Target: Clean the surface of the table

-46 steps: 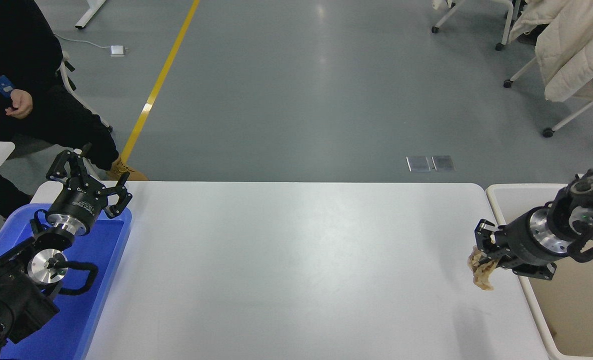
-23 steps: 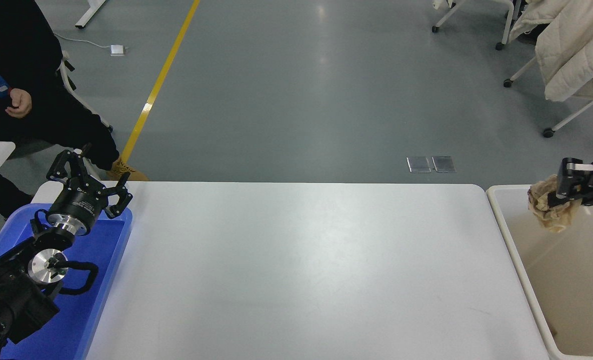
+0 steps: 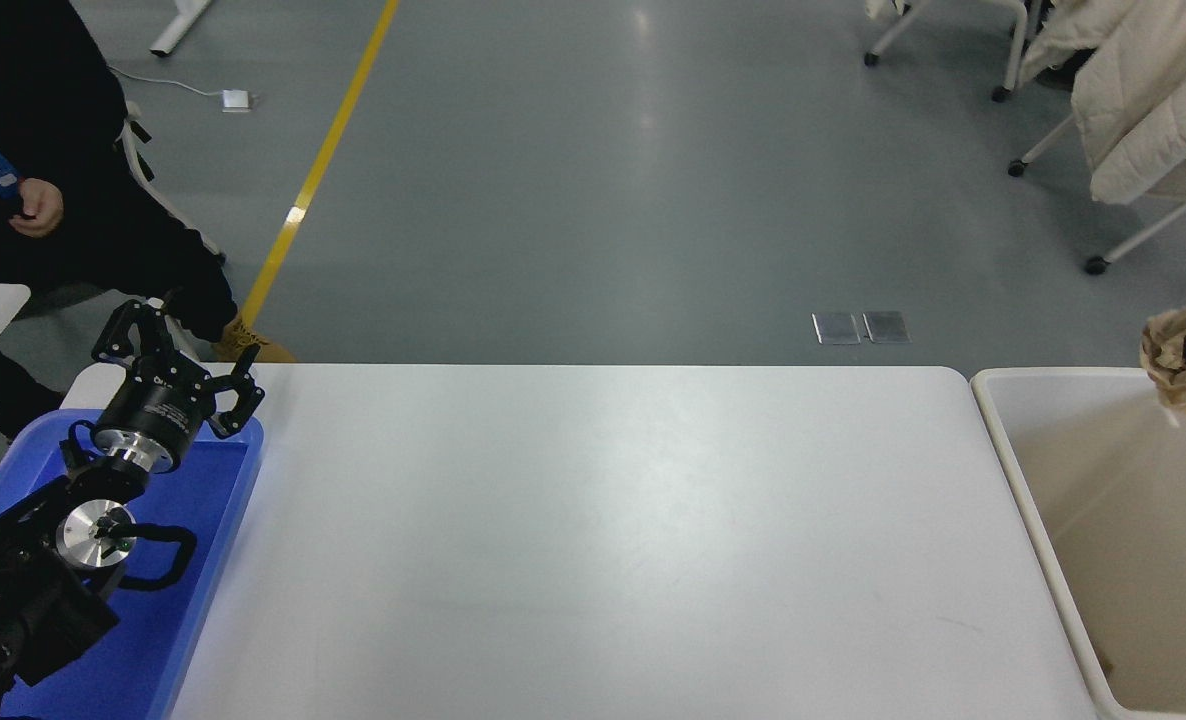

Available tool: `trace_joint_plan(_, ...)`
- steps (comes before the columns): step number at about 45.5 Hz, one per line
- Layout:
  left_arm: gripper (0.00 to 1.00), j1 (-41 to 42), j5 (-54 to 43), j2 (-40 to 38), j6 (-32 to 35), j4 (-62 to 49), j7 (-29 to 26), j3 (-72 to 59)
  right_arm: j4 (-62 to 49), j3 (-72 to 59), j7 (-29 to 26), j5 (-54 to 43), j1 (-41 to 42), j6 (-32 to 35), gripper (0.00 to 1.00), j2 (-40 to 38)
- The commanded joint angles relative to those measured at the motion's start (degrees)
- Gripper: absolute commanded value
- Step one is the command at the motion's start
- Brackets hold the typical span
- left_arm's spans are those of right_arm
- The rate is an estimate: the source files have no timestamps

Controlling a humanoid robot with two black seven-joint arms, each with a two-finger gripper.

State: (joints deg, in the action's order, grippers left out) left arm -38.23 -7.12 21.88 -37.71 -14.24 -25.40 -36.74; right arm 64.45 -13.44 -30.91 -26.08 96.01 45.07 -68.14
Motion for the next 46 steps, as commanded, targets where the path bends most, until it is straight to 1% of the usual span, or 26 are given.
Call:
trace_joint_plan(1, 1.00, 0.00, 0.00, 0.00, 0.00, 0.00, 0.00, 0.00, -13.72, 3.77, 3.57, 2.34, -12.14, -9.29, 0.00, 4.15)
trace_joint_plan(7, 1.00, 0.00, 0.00, 0.00, 0.00, 0.00, 0.00, 0.00, -19.17, 8.25, 5.24, 2.35, -23.13, -16.84, 0.00, 8.45)
trace_joint_plan(9, 1.00, 0.00, 0.00, 0.00, 0.00, 0.00, 0.00, 0.00, -21.98, 10.35, 6.81, 2.34, -28.30, -20.09, 0.00, 11.08)
trace_joint_plan(12, 1.00, 0.09, 0.00, 0.00, 0.00, 0.00, 0.00, 0.00, -25.85, 12.64, 8.66, 2.34, -33.76, -22.91, 0.00, 14.78)
trace_joint_plan(16, 1.00, 0.00, 0.00, 0.00, 0.09, 0.00, 0.00, 0.00, -31.30, 14.93, 11.39, 2.34, -39.39, -24.85, 0.00, 19.96)
trace_joint_plan(21, 1.00, 0.00, 0.00, 0.00, 0.00, 0.00, 0.00, 0.00, -38.06, 16.25, 16.48, 2.34, -45.11, -25.82, 0.00, 25.68)
trace_joint_plan(24, 1.00, 0.00, 0.00, 0.00, 0.09, 0.00, 0.00, 0.00, -43.33, 16.34, 20.43, 2.34, -47.31, -26.61, 0.00, 29.54)
trace_joint_plan(25, 1.00, 0.09, 0.00, 0.00, 0.09, 0.00, 0.00, 0.00, -46.75, 16.34, 22.97, 2.34, -48.71, -27.05, 0.00, 32.51)
trace_joint_plan(29, 1.00, 0.09, 0.00, 0.00, 0.09, 0.00, 0.00, 0.00, -53.53, 16.17, 26.07, 2.34, -50.91, -29.41, 0.00, 37.27)
trace_joint_plan(33, 1.00, 0.00, 0.00, 0.00, 0.09, 0.00, 0.00, 0.00, -55.65, 15.38, 26.16, 2.34, -52.06, -32.32, 0.00, 39.92)
trace_joint_plan(42, 1.00, 0.09, 0.00, 0.00, 0.09, 0.00, 0.00, 0.00, -55.66, 15.55, 26.16, 2.34, -54.43, -37.77, 0.00, 42.38)
trace_joint_plan(46, 1.00, 0.09, 0.00, 0.00, 0.09, 0.00, 0.00, 0.00, -55.66, 16.34, 26.25, 2.34, -54.88, -38.92, 0.00, 43.79)
